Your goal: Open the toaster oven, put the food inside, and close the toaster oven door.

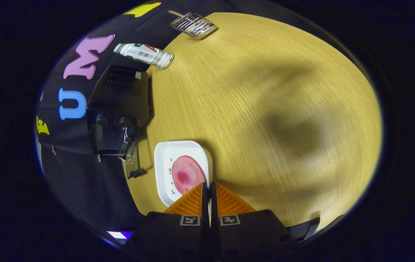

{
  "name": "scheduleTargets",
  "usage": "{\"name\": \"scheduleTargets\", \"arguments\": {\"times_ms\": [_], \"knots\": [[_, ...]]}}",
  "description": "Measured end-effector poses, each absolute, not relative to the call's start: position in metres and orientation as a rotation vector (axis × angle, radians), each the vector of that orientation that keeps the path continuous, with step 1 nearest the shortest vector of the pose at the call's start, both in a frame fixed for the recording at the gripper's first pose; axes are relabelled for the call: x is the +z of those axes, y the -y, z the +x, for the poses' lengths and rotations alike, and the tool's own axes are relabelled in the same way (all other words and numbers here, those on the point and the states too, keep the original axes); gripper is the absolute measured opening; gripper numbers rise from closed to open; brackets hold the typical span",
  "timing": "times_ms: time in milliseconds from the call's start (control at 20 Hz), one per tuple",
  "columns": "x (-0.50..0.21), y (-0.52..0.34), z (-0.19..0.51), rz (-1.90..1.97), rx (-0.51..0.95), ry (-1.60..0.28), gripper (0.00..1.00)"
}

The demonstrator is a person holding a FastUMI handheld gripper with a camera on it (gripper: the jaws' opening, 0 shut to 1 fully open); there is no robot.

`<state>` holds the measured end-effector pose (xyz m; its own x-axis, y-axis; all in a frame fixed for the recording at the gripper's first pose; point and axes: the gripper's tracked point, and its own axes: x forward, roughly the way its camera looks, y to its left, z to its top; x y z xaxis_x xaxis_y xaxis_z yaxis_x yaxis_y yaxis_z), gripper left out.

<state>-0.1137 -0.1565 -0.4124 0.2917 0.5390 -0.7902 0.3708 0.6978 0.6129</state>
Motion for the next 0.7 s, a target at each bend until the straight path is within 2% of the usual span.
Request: {"name": "scheduleTargets", "arguments": {"times_ms": [350, 700], "knots": [[-0.369, 0.124, -0.118, 0.958, 0.064, -1.208, 0.05], [-0.325, 0.056, -0.123, 1.039, 0.04, -1.128, 0.05]]}}
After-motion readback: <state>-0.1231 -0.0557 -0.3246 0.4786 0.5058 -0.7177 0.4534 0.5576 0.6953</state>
